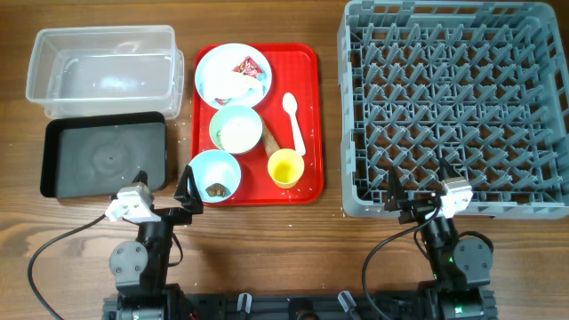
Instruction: Sort waste into correct bins and load items into the dishwasher rack
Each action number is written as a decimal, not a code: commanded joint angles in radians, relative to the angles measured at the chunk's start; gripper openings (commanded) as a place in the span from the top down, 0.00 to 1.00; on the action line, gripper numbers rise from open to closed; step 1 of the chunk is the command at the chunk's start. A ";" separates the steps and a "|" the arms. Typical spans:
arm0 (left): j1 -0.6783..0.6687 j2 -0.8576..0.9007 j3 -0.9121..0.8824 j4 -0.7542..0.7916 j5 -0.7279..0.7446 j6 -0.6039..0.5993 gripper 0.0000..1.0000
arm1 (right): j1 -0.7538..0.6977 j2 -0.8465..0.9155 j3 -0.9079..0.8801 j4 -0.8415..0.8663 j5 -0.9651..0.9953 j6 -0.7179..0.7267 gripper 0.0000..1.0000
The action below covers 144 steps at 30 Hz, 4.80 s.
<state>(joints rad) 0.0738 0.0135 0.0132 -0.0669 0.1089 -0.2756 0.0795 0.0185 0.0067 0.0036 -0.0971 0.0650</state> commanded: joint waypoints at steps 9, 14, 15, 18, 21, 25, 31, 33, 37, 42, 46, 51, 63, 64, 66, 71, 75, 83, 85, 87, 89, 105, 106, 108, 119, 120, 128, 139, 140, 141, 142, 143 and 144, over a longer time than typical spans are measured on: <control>-0.005 -0.009 -0.006 -0.001 -0.003 0.002 0.00 | -0.004 -0.005 -0.002 0.003 -0.008 -0.010 0.00; -0.005 -0.009 -0.006 -0.001 -0.003 0.002 0.00 | -0.004 -0.005 -0.002 0.003 -0.009 -0.010 0.00; -0.005 -0.009 -0.006 -0.001 -0.003 0.002 0.00 | -0.004 -0.005 -0.002 0.003 -0.009 -0.010 0.00; -0.005 -0.009 -0.006 -0.001 -0.003 0.002 0.00 | -0.004 -0.005 -0.002 0.003 -0.009 -0.010 0.00; -0.005 -0.009 -0.006 -0.001 -0.003 0.002 0.00 | -0.004 -0.005 -0.002 0.003 -0.009 -0.010 0.00; -0.004 -0.009 -0.006 0.093 -0.040 0.006 0.00 | -0.004 -0.005 -0.002 0.068 0.023 0.022 0.00; -0.004 0.032 0.068 0.482 -0.039 0.006 0.00 | -0.004 0.002 0.120 0.336 -0.069 -0.064 0.00; -0.004 0.104 0.163 0.471 -0.039 0.006 0.00 | -0.004 0.053 0.255 0.301 -0.069 -0.162 0.00; -0.004 0.443 0.483 0.433 0.091 0.093 0.00 | -0.004 0.279 0.531 0.158 -0.070 -0.224 0.00; -0.005 1.070 1.195 -0.159 0.203 0.246 0.00 | -0.004 0.681 0.975 -0.201 -0.105 -0.253 0.00; -0.027 1.536 1.706 -0.611 0.276 0.424 0.00 | -0.004 0.990 1.280 -0.524 -0.138 -0.276 0.00; -0.119 1.939 1.947 -0.816 0.230 0.482 0.00 | -0.004 1.274 1.433 -0.728 -0.190 -0.272 0.00; -0.205 2.335 1.947 -0.752 0.102 0.565 0.00 | -0.004 1.451 1.431 -0.832 -0.196 -0.064 0.00; -0.208 2.359 1.947 -0.743 0.102 0.565 0.00 | -0.004 1.451 1.431 -0.832 -0.196 -0.064 0.00; -0.216 2.391 1.947 -0.740 0.102 0.585 0.00 | -0.004 1.451 1.431 -0.832 -0.196 -0.065 0.00; -0.234 2.470 1.941 -0.715 0.102 0.586 0.73 | -0.004 1.451 1.431 -0.840 -0.189 -0.065 0.00; -0.232 2.419 1.955 -0.715 0.098 0.528 0.96 | -0.004 1.451 1.431 -0.839 -0.188 -0.065 0.00; -0.046 2.015 2.042 -0.759 -0.114 0.188 0.96 | -0.004 1.451 1.431 -0.834 -0.189 -0.062 0.00; 0.041 2.033 2.032 -0.813 -0.193 0.187 0.96 | -0.004 1.451 1.431 -0.827 -0.190 -0.061 0.00; 0.107 2.093 1.986 -0.784 -0.189 0.181 0.96 | -0.004 1.451 1.431 -0.825 -0.190 -0.061 0.00; 0.143 2.182 1.981 -0.771 -0.188 0.181 0.82 | -0.004 1.451 1.431 -0.825 -0.190 -0.061 0.00; -0.038 1.804 2.023 -1.402 0.115 0.182 0.00 | -0.004 1.451 1.431 -0.829 -0.190 -0.062 0.01; -0.071 1.804 2.007 -1.435 0.115 0.181 0.00 | -0.004 1.451 1.431 -0.831 -0.190 -0.062 0.00; -0.154 1.804 1.955 -1.491 0.084 0.098 0.00 | -0.004 1.451 1.431 -0.837 -0.190 -0.062 0.00; -0.437 1.664 1.096 -0.840 -0.032 -0.154 0.10 | -0.004 1.464 1.430 -0.846 -0.190 -0.061 0.00; -0.438 1.664 1.058 -0.808 -0.032 -0.160 0.12 | -0.004 1.464 1.425 -0.847 -0.190 -0.061 0.00; -0.437 1.664 0.925 -0.647 -0.032 -0.159 0.96 | -0.004 1.465 1.411 -0.853 -0.190 -0.058 0.00; -0.123 1.507 1.306 -1.062 0.120 0.110 0.96 | -0.004 1.465 1.411 -0.833 -0.190 -0.055 0.00; 0.004 1.513 1.297 -1.061 0.226 0.201 0.96 | -0.004 1.465 1.411 -0.832 -0.190 -0.054 0.00; 0.081 1.519 1.292 -1.059 0.303 0.262 0.96 | -0.004 1.465 1.411 -0.831 -0.190 -0.054 0.00; 0.183 1.532 1.285 -1.051 0.418 0.343 0.96 | -0.004 1.465 1.411 -0.829 -0.190 -0.054 0.00; 0.304 1.554 1.274 -1.031 0.553 0.429 0.96 | -0.004 1.465 1.411 -0.826 -0.190 -0.053 0.00; 0.425 1.594 1.264 -1.012 0.702 0.517 0.96 | -0.004 1.465 1.411 -0.822 -0.190 -0.043 0.00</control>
<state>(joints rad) 0.2543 1.5410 1.3075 -1.1114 0.3958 -0.0502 0.0731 1.4715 1.4174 -0.8295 -0.2733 0.0002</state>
